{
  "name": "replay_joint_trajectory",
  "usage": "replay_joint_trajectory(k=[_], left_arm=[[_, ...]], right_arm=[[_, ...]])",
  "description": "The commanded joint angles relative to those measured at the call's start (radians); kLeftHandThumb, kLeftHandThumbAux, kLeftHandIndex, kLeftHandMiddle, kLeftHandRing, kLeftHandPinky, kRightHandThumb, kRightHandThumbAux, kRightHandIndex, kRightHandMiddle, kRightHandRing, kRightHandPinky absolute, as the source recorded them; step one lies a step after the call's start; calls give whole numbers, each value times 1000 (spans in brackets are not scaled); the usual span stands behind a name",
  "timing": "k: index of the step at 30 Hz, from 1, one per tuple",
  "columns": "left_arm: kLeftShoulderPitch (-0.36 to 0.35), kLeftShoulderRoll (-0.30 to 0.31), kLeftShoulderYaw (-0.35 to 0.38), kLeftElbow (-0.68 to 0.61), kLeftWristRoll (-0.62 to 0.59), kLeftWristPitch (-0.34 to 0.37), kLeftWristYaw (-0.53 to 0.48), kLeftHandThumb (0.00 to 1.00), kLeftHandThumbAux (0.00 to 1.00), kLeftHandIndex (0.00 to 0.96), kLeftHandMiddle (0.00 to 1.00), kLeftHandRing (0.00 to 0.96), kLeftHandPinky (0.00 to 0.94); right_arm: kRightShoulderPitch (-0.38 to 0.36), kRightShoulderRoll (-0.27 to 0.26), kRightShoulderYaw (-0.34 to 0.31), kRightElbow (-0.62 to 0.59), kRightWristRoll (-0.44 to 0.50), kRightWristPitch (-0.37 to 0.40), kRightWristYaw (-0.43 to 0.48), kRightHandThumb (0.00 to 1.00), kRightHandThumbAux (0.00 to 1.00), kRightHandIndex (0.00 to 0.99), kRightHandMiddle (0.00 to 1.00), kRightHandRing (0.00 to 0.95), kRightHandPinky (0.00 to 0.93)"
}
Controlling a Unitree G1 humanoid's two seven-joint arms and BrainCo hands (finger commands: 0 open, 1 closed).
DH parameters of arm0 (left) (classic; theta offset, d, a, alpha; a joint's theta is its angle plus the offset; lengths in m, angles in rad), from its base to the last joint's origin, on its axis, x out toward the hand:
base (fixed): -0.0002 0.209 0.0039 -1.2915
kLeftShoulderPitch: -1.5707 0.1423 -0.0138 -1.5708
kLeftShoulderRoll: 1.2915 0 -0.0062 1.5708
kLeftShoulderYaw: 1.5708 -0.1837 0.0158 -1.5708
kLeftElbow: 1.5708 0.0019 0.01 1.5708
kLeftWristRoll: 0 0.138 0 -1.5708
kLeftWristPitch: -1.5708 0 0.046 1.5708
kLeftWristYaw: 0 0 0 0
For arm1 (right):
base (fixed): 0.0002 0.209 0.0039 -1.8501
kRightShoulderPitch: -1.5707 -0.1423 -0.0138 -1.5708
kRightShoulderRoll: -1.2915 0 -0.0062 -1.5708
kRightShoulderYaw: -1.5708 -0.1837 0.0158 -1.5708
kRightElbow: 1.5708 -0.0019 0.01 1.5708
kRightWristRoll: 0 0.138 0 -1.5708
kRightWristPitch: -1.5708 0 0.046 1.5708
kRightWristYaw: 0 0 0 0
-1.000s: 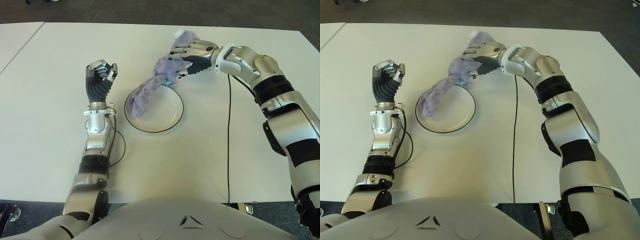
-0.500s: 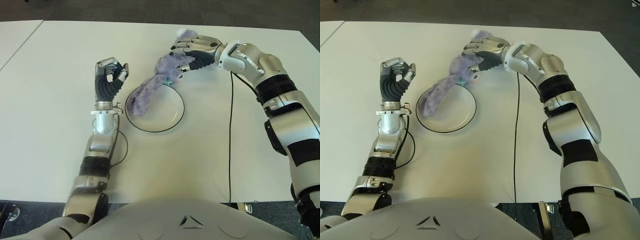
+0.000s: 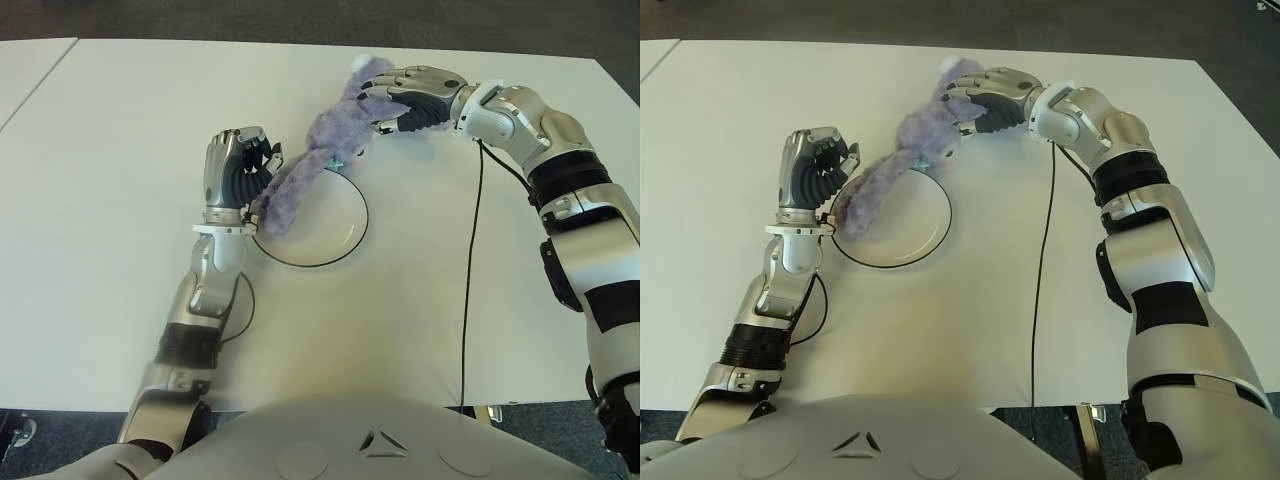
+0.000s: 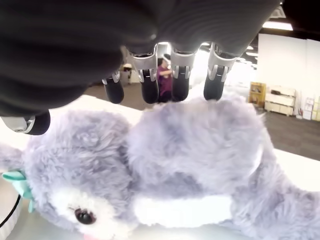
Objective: Put the doll into the plate.
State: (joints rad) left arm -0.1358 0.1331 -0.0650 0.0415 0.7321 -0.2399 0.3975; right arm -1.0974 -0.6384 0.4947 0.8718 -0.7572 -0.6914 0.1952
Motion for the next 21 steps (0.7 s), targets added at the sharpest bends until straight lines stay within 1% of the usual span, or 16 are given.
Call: replay_joint_trajectory(k=[1,2,3,4,5,8,9,11,13,15,17,18,21], left_arm=[[2,23,-24,32,52,43,45,696,704,425,636,680,686],[-5,23,-29,31,61,53,51,694,704,423,602,652,663],[-14,22,-35,25,72,70,52,639,674,391,561,615,631],[-21,21,-40,20,79,84,53,550,613,319,469,516,543],[-30,18,-47,12,88,102,49,492,574,272,410,453,486],[-55,7,-66,-9,110,156,32,424,496,184,304,343,381],[-69,0,-77,-15,124,183,25,417,485,172,290,329,366],[-84,-6,-91,-23,137,216,20,401,437,128,233,265,292],[-94,-7,-106,-26,148,241,22,396,421,113,214,243,267],[-109,-12,-126,-29,173,276,20,393,391,91,177,198,221],[-115,-11,-138,-32,179,295,20,387,366,71,142,157,182],[-121,-13,-148,-36,192,316,11,387,362,68,137,152,176],[-144,-17,-177,-40,229,380,-24,377,330,41,82,92,124]], right_arm=[[-3,-28,-26,0,25,5,16,509,157,0,0,0,0],[-14,-38,-35,7,35,4,25,509,158,0,0,0,0],[-21,-51,-46,10,45,4,33,510,159,0,0,0,0],[-25,-60,-55,11,53,5,40,512,160,0,0,0,0],[-26,-65,-61,9,58,7,43,513,160,0,0,0,0],[-21,-65,-69,0,62,18,44,518,164,0,0,0,0],[-20,-66,-72,-2,64,23,41,519,165,0,0,0,0],[-18,-67,-77,-6,65,28,38,525,170,0,0,0,0],[-15,-70,-82,-13,65,32,37,527,171,0,0,0,0],[-11,-74,-89,-25,67,37,36,528,171,0,0,0,0],[-8,-75,-93,-30,67,40,37,530,171,0,0,0,0],[-6,-76,-96,-35,70,43,40,530,171,0,0,0,0],[1,-84,-102,-47,74,51,48,531,170,0,0,0,0]])
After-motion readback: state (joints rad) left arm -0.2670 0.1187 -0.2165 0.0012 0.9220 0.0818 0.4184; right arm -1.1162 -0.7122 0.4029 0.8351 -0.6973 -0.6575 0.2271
